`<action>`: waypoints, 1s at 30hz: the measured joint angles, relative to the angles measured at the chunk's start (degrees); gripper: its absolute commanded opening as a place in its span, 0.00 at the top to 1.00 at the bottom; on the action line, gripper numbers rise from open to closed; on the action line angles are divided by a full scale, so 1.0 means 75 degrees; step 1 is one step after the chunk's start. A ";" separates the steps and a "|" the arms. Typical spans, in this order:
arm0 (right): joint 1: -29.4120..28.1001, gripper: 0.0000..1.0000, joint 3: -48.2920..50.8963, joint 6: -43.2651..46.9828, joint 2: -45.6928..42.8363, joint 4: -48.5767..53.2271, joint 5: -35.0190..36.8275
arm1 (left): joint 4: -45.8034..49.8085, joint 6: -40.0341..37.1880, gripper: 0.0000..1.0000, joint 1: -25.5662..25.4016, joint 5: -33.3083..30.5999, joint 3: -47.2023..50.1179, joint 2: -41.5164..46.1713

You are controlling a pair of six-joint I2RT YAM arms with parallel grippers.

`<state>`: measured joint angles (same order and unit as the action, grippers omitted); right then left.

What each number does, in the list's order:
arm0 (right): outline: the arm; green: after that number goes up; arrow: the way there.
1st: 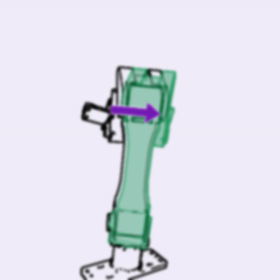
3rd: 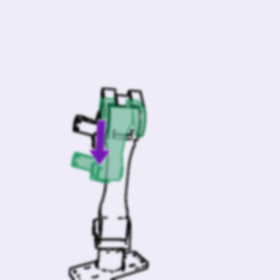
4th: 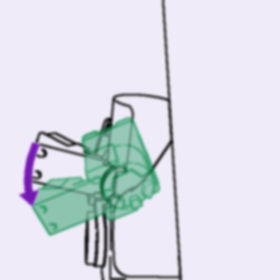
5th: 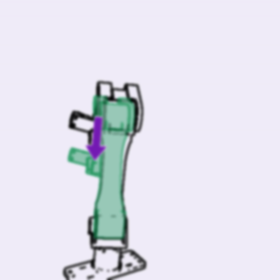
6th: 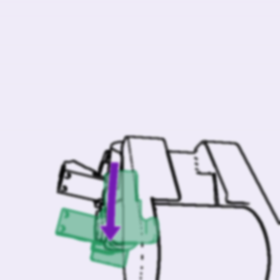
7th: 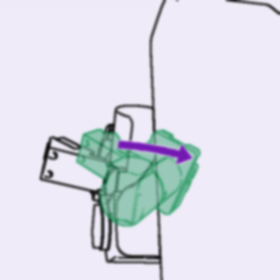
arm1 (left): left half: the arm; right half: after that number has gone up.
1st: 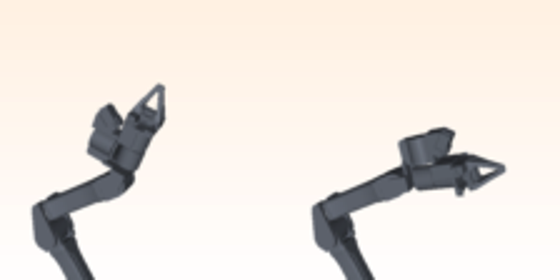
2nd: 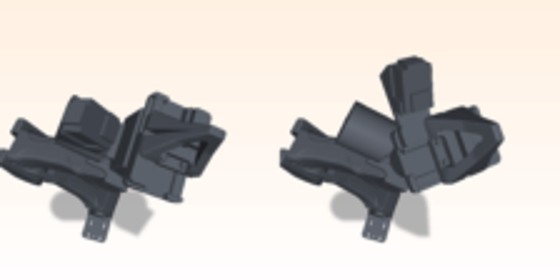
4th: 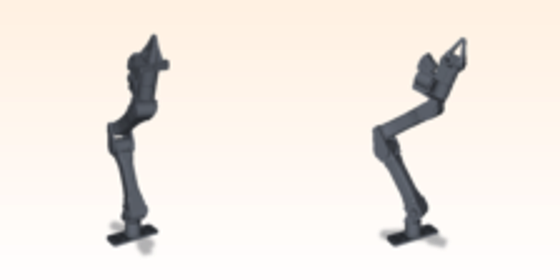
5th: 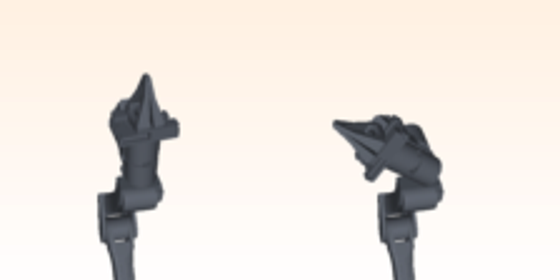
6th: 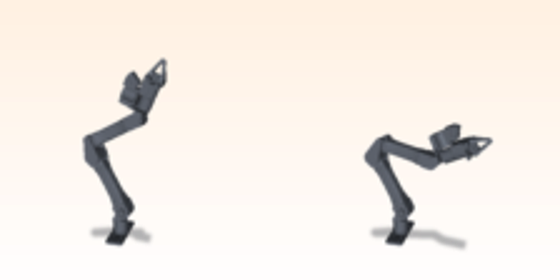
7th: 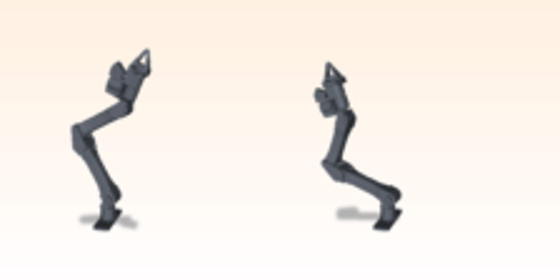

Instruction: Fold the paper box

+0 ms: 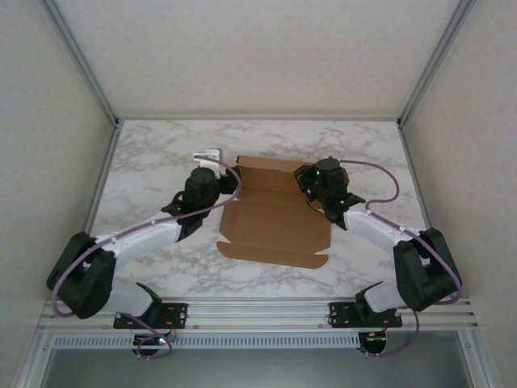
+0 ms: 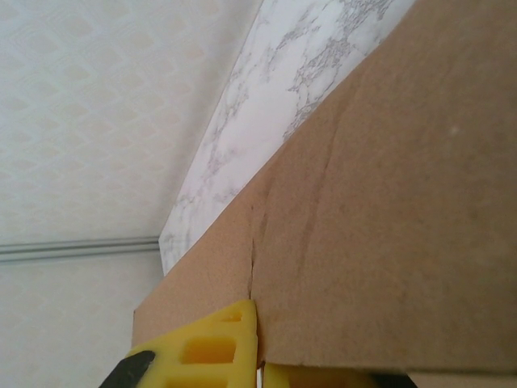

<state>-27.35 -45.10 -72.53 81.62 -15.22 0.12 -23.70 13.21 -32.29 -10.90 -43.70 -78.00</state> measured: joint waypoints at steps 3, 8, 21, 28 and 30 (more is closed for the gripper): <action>0.0000 0.94 -0.0003 0.0044 0.0012 -0.0041 -0.0079 | 0.0358 0.0376 0.32 0.0490 0.0428 -0.0358 0.0076; 0.0000 0.94 -0.0003 0.0131 0.0012 -0.0052 -0.0201 | 0.0997 0.0769 0.30 0.1055 0.1160 -0.1504 -0.0799; 0.0000 0.94 -0.0274 0.0157 0.0149 0.0122 -0.0396 | 0.0117 -0.0259 0.33 0.0542 0.1909 0.0326 -0.0883; 0.0000 0.94 -0.0326 0.0102 0.0163 0.0140 -0.0437 | -0.0420 -0.0437 0.41 0.0146 0.0326 0.0085 -0.2025; 0.0000 0.94 -0.0373 0.0090 0.0163 0.0178 -0.0455 | -0.0650 -0.0510 0.46 0.0149 -0.0073 0.0082 -0.2226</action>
<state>-27.35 -47.90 -71.85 82.85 -13.89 -3.29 -28.58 9.39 -31.18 -11.44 -43.09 -94.70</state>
